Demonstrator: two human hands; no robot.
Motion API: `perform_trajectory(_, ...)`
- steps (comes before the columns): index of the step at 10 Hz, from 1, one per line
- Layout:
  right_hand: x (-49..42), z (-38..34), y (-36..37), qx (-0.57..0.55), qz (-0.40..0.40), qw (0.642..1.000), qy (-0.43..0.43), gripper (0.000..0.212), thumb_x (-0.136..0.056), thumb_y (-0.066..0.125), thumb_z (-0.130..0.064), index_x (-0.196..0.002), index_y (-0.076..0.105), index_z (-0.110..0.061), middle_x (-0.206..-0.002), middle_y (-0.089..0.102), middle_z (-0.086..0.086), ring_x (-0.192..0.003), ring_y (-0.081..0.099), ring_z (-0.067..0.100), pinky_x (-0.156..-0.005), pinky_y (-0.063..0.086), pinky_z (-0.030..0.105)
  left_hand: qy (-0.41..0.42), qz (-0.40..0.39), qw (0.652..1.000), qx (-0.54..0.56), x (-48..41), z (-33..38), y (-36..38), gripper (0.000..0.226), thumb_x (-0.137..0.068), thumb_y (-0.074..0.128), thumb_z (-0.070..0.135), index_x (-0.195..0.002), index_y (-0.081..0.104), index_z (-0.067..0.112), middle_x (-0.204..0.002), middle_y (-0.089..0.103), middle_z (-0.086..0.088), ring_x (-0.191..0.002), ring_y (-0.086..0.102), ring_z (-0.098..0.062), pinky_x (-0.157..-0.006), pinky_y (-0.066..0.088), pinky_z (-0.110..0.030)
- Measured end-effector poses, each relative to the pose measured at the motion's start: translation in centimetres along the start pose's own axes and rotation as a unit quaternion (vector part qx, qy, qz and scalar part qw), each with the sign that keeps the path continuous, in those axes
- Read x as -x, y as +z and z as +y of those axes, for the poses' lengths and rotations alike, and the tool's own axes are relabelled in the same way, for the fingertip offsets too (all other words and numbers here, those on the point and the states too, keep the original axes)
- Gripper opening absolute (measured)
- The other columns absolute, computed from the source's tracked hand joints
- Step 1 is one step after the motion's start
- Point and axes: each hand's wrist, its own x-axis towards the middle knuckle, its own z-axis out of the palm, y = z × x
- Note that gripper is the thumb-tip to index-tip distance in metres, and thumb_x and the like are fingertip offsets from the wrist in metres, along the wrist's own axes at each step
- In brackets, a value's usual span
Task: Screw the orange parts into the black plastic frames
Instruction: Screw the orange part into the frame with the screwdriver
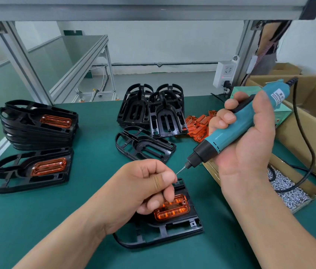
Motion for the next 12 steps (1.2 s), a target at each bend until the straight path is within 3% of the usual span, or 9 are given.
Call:
perform_trajectory(2,0.07,0.05,-0.05,0.0,-0.011,1.0,0.0,0.024,-0.106,0.057,-0.037,-0.102,0.06,-0.014,-0.087,0.06,0.001,-0.06,0.051,0.009,-0.059,0.046,0.022,0.002,0.027,0.999,0.043,-0.14,0.0,-0.41,0.017,-0.101,0.068,0.023,-0.1,0.077,0.008,-0.083,0.067,-0.01,-0.053,0.043,-0.007,-0.043,0.033,-0.016)
perform_trajectory(4,-0.02,0.06,-0.11,0.001,-0.01,1.0,-0.001,0.024,-0.108,0.055,-0.037,-0.102,0.059,-0.014,-0.087,0.06,0.001,-0.06,0.052,0.009,-0.059,0.045,0.022,-0.002,0.036,0.999,0.0,-0.2,-0.5,-0.56,0.024,-0.106,0.059,0.015,-0.117,0.079,0.019,-0.088,0.064,-0.005,-0.065,0.041,-0.012,-0.053,0.038,-0.018)
perform_trajectory(7,0.12,0.23,-0.14,0.014,-0.02,1.0,0.0,0.024,-0.108,0.057,-0.037,-0.101,0.062,-0.015,-0.087,0.061,0.0,-0.06,0.054,0.009,-0.06,0.045,0.022,0.014,-0.001,1.0,0.007,-0.28,-0.46,-0.24,0.014,-0.097,0.065,0.016,-0.106,0.074,0.024,-0.096,0.074,-0.017,-0.061,0.045,-0.013,-0.049,0.038,-0.017)
perform_trajectory(12,0.55,0.64,0.16,0.026,-0.019,0.999,0.013,0.024,-0.108,0.055,-0.037,-0.102,0.06,-0.014,-0.086,0.061,0.001,-0.059,0.052,0.009,-0.059,0.045,0.022,0.025,-0.018,0.999,-0.012,-0.07,-0.19,-0.04,0.017,-0.099,0.062,0.013,-0.107,0.072,0.023,-0.098,0.075,-0.015,-0.064,0.052,-0.012,-0.052,0.041,-0.016)
